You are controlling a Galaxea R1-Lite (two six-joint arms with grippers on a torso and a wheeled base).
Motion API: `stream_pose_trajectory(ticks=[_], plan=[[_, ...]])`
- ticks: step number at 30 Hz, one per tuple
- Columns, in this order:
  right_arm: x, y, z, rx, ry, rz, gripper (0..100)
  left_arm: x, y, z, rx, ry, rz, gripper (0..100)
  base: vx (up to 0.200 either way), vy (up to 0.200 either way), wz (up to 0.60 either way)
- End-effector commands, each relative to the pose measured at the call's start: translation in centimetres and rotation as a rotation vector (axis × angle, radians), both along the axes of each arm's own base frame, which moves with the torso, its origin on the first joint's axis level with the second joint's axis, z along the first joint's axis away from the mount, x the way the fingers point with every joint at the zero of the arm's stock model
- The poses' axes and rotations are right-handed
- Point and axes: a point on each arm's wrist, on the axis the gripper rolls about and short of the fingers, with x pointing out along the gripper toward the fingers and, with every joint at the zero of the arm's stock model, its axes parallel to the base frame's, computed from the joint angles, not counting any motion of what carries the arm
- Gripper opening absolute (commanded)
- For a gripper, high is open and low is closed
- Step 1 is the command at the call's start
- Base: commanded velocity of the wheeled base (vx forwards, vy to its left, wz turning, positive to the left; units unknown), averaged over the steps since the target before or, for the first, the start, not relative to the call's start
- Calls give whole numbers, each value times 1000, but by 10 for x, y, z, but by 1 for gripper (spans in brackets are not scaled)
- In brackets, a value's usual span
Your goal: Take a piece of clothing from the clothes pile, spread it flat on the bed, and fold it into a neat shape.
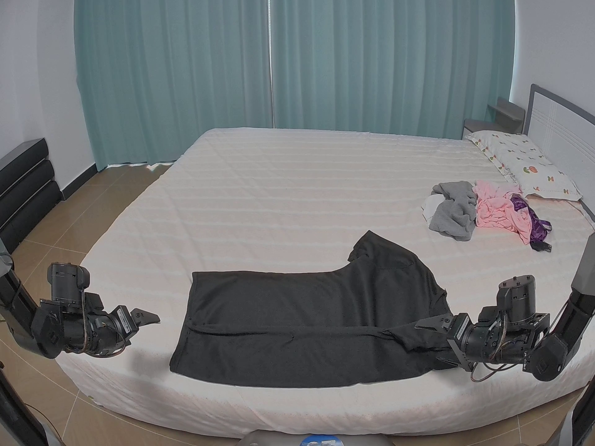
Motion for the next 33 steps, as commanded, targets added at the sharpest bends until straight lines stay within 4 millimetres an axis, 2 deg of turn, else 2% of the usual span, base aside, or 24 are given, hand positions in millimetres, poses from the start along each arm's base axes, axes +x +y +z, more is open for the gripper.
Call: stream_pose_trajectory(ticks=[1, 9, 18, 31, 33], plan=[[0, 0, 0, 0, 3, 0, 100, 0, 0, -1, -2, 5, 2, 100, 0, 0, 0], [-1, 0, -1, -1, 6, 0, 100, 0, -2, -1, 1, 5, -3, 100, 0, 0, 0], [-1, -1, -1, -1, 6, -2, 100, 0, -4, -2, 3, 8, -8, 100, 0, -200, 0], [-1, 0, -4, -6, 19, 1, 100, -2, -7, -3, 3, 18, -20, 100, 0, 0, 0], [-2, 4, -11, -15, 47, 15, 100, -2, -8, -3, 4, 19, -22, 100, 0, 0, 0]])
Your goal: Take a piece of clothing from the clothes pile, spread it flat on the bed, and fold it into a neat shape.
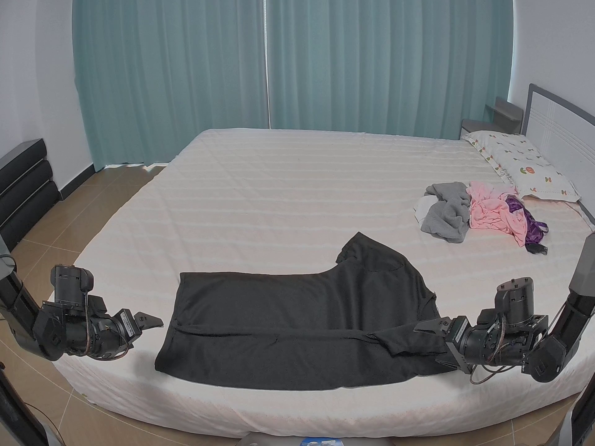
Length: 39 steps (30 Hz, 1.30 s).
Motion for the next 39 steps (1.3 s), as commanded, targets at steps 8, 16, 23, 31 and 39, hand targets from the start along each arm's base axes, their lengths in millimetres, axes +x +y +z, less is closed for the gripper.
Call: stream_pose_trajectory(ticks=[8, 16, 23, 31, 39], plan=[[9, 15, -19, -22, 18, -75, 100, 0, -2, -3, 2, 11, -9, 100, -150, 0, 0], [17, 20, -31, -28, -29, -125, 100, 2, -1, -5, 2, 12, -7, 100, 0, 0, 0], [19, 21, -33, -33, -29, -132, 100, 3, -1, -8, 2, 15, -6, 100, 0, 0, 0], [34, 25, -40, -36, -45, -184, 100, 3, -1, -8, 10, 14, 0, 100, 0, 0, 0], [44, 27, -49, -54, -52, -220, 100, 4, -1, -7, 10, 13, 0, 100, 0, 0, 0]])
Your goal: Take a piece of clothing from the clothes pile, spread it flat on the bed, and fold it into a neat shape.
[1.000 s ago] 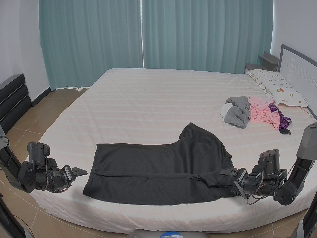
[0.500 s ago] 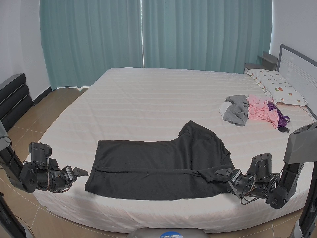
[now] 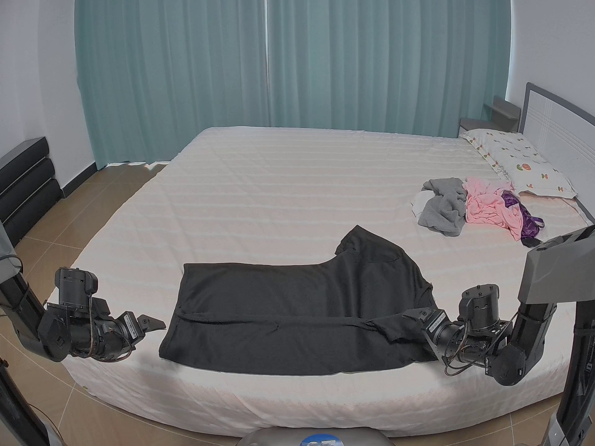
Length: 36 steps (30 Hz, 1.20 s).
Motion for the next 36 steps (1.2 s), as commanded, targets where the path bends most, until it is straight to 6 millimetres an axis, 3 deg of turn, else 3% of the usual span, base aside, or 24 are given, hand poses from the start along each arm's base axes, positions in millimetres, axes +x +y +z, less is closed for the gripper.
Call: stream_pose_trajectory(ticks=[1, 5, 6, 23, 29, 36], plan=[[3, 1, -8, -8, 15, -2, 100, 0, 0, 0, 0, 0, 1, 100, 0, 0, 0], [5, 2, -9, -16, 8, -12, 100, 0, 0, 0, 0, 0, 1, 100, 0, 0, 0], [5, 2, -9, -17, 7, -14, 0, 0, 0, 0, 0, 0, 1, 100, 0, 0, 0], [2, -2, 2, -10, -19, -42, 0, 0, 0, 0, 0, 0, 1, 100, 0, 0, 0], [-12, -4, 21, -9, -52, -34, 0, 0, 0, 0, 0, 0, 1, 100, 0, 0, 0], [-29, -6, 22, -70, -30, 19, 0, 0, 0, 0, 0, 1, 1, 100, 0, 0, 0]])
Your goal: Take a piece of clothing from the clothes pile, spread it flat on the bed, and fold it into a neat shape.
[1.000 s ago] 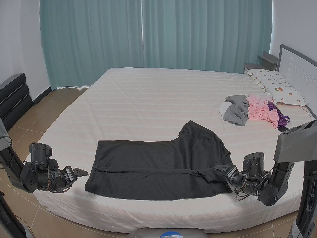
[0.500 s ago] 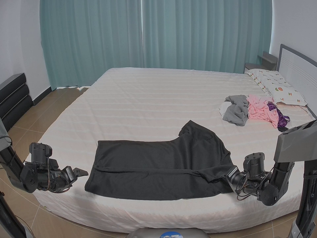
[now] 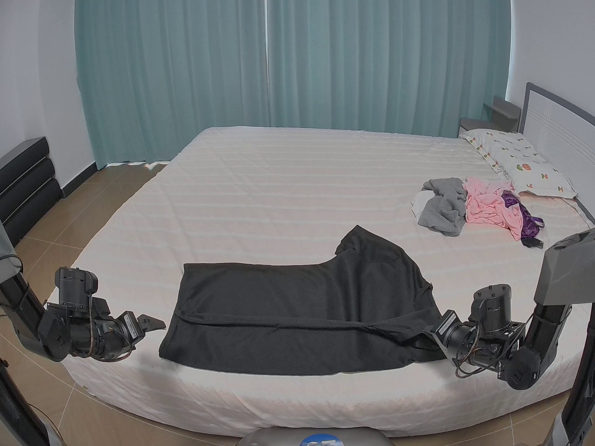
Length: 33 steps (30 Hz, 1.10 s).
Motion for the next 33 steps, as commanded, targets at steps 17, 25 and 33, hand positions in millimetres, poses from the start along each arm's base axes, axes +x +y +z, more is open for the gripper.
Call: stream_pose_trajectory(ticks=[17, 25, 33], plan=[[-24, -1, -10, -110, 67, 97, 100, 0, 0, -1, 0, 2, 0, 100, 0, 0, 0], [-14, -20, 18, -88, -46, 20, 100, 0, 0, 0, 0, 0, 0, 100, 0, 0, 0], [-11, -32, 24, -107, -79, -6, 100, 2, 0, 3, -6, -13, 12, 100, 0, 0, 0]])
